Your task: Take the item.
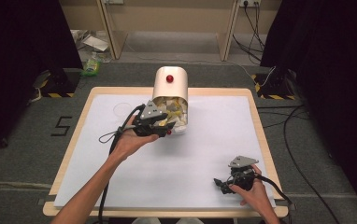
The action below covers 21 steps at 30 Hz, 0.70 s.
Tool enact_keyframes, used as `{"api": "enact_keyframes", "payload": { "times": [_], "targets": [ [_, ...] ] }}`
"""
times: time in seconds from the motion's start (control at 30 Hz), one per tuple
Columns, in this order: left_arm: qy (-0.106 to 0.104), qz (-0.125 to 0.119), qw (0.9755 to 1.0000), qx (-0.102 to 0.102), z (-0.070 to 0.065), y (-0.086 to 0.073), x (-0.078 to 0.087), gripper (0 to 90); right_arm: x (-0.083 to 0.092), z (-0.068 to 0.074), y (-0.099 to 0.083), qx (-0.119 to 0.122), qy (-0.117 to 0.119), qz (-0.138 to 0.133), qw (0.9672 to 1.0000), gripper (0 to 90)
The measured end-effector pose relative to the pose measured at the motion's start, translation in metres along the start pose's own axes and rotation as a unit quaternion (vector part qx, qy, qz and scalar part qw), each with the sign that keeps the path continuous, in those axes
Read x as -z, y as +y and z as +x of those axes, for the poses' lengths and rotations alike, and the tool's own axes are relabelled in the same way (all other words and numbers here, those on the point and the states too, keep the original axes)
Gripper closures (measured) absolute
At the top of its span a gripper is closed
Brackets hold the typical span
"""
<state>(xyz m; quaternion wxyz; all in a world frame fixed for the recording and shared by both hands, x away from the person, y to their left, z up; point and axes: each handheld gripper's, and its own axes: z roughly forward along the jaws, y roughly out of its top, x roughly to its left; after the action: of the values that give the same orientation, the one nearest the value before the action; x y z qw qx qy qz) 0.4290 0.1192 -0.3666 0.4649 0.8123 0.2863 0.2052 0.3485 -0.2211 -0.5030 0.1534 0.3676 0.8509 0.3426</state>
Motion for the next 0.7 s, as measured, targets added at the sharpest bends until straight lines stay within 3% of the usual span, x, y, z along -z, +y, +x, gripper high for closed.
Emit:
{"api": "enact_keyframes", "payload": {
  "times": [0.27, 0.53, 0.7],
  "targets": [
    [-0.012, -0.012, 0.9997, 0.019, 0.003, 0.005, 0.0, 58.5, 0.0, 0.0, 0.0, 0.0, 0.0, 0.0, 1.0, 0.2],
    [-0.007, -0.014, 0.9997, 0.02, 0.008, 0.013, 0.004, 62.2, 0.0, 0.0, 0.0, 0.0, 0.0, 0.0, 1.0, 0.2],
    [-0.007, -0.003, 0.9999, 0.015, 0.008, 0.014, -0.001, 65.4, 0.0, 0.0, 0.0, 0.0, 0.0, 0.0, 1.0, 0.2]
  ]
}}
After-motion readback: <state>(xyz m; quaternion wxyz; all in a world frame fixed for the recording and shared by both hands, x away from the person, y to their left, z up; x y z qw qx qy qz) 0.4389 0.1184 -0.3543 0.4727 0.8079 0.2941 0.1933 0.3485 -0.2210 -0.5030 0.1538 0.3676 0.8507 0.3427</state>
